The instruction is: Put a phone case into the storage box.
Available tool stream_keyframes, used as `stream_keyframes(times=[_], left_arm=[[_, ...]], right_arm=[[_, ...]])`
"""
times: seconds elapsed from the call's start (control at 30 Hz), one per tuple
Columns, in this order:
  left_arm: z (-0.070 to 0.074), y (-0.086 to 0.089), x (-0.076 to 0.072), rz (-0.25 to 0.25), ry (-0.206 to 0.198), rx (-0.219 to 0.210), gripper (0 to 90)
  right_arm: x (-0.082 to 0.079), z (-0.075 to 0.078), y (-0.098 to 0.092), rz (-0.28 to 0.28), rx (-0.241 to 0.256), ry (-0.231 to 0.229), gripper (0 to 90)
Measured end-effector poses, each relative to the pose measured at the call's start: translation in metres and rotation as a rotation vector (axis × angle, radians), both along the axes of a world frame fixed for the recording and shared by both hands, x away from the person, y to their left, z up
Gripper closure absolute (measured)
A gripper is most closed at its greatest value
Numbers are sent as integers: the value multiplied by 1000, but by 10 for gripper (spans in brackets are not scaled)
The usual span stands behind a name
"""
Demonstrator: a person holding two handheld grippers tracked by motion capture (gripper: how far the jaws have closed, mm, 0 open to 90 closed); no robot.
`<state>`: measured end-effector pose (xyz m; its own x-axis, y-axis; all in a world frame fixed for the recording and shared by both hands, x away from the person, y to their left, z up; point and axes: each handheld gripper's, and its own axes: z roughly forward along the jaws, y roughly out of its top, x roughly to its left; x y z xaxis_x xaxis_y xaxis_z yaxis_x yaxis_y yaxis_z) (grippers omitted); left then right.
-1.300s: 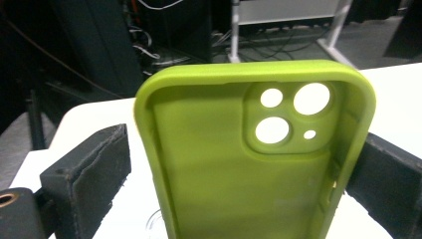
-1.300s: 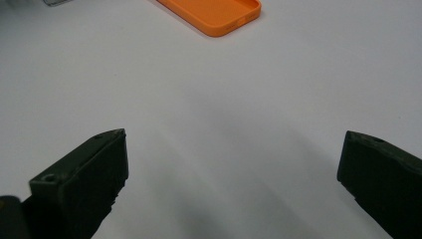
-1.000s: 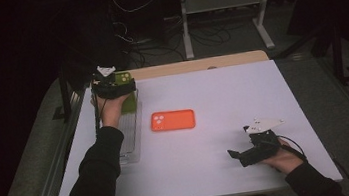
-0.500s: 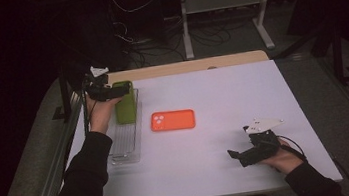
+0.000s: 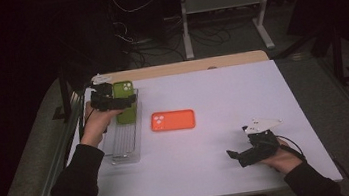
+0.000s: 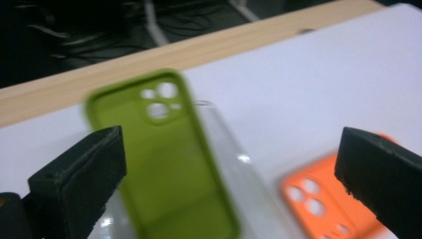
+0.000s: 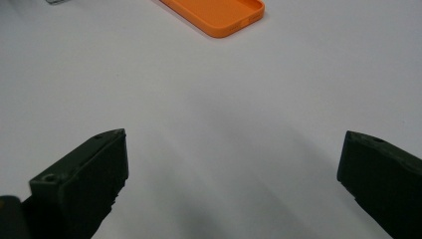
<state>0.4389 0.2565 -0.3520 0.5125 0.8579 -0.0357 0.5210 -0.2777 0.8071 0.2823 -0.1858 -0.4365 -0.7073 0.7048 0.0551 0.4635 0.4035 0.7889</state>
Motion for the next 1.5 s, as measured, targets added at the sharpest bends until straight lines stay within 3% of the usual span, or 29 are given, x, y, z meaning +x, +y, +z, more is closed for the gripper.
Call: stream_keyframes(times=[0.2,0.27,0.4,0.63,1.03,1.2,1.37,1.5], left_arm=[[8,-15,-16,-130,3,-28,0],[9,-22,-22,-167,6,-56,0],[11,-35,-36,-256,12,-71,0],[6,-56,-58,-371,15,-54,0],[-13,-83,-87,-479,27,-58,0],[-21,-88,-95,-516,28,-20,0],[-35,-94,-105,-521,51,-26,0],[-45,-98,-110,-525,50,-5,0]], right_arm=[[1,1,0,0,5,4,0],[0,1,0,-3,8,12,0],[2,1,0,6,4,-4,0],[3,2,1,14,5,0,0],[3,2,1,16,5,4,0],[3,2,1,23,-1,0,0],[2,3,0,23,-12,1,0],[3,6,0,11,-10,4,0]])
